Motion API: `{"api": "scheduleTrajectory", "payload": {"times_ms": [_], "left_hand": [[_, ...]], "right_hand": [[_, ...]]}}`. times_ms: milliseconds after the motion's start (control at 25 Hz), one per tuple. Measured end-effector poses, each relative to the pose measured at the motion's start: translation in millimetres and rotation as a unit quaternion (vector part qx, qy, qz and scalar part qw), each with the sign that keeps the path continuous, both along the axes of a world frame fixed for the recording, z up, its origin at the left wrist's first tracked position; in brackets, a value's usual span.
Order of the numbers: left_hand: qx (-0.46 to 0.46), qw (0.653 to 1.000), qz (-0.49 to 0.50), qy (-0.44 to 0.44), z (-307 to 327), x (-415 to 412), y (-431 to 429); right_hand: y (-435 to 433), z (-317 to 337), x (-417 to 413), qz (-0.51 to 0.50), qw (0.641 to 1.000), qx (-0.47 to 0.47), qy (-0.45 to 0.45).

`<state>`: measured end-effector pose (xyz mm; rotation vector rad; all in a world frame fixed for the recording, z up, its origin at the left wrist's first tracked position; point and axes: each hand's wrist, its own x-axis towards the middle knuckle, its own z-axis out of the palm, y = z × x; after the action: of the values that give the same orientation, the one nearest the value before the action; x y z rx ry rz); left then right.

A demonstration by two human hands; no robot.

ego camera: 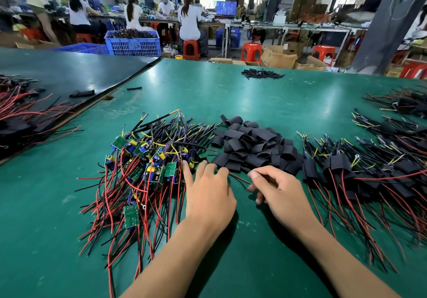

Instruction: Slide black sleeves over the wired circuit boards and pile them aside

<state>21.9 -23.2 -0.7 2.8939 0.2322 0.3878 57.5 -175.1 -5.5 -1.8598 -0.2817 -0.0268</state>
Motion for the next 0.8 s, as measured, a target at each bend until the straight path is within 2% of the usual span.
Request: {"api": "scheduleTrajectory", "payload": {"times_ms": [240, 520, 680, 800], "left_hand": [[0.036, 0.999, 0.005, 0.024, 3, -9, -15], [0.052, 0.997, 0.059, -0.009, 10, -7, -6], [0.013, 0.998, 0.05, -0.031, 10, -6, -6], [-0.089, 0.99, 0.024, -0.107, 8, -5, -1]], "right_hand": [[0, 2, -1, 0.002, 1.0, 0.007, 0.011], [0, 0, -1, 0.001, 1.0, 0.004, 0.01], [0, 0, -1, 0.0, 1.0, 0.008, 0.011], [1, 0, -1, 0.0, 1.0, 0.014, 0.008]]}}
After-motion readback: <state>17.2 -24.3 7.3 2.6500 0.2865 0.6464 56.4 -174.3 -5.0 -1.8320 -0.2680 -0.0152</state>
